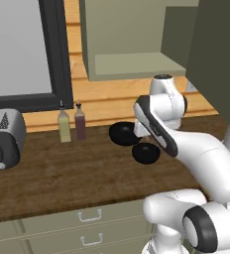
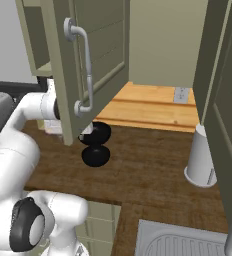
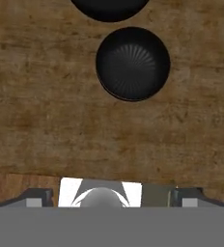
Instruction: Pick up the bowls on the counter and stack them on top of one another in the open cabinet. Place the smaller bowl on top of the larger bowl.
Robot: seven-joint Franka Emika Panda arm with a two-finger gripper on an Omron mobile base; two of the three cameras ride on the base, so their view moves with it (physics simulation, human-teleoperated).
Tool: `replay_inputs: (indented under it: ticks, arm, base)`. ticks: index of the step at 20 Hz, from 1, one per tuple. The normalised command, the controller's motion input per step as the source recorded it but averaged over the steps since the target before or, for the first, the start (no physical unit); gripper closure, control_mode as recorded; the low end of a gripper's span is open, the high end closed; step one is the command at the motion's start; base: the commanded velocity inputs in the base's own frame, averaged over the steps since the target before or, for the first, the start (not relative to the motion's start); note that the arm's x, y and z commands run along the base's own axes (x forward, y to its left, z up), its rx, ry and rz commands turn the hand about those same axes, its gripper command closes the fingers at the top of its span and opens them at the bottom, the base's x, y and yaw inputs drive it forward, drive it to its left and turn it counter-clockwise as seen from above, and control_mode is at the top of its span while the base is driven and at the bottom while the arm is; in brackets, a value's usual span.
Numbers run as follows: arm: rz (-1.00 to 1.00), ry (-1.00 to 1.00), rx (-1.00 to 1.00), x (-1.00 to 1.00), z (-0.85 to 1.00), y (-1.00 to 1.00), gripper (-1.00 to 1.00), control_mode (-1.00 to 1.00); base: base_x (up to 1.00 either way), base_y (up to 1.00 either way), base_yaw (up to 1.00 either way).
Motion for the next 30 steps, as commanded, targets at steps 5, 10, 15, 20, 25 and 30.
replay_inputs:
  ticks: [5,10,15,20,25,30]
  arm:
    - [0.11,0.09,0.0,0.61,-0.99,0.0,-1.0,-1.0]
    - [0.22,0.0,-0.1,0.73,-0.81,0.01,-1.0,-1.0]
    - [0.18,0.0,-0.13,0.42,-0.85,0.02,-1.0,-1.0]
    - [0.09,0.0,0.0,0.3,-0.5,0.0,-1.0,-1.0]
    - [0.05,0.0,-0.01,0.31,-0.35,0.0,-1.0,-1.0]
    - [0.04,0.0,-0.01,0.09,-0.22,0.0,1.0,-1.0]
  base:
    - [0.0,0.0,0.0]
    - [0.0,0.0,0.0]
    - [0.0,0.0,0.0]
    - [0.0,0.0,0.0]
    - [0.0,0.0,0.0]
    - [0.0,0.0,0.0]
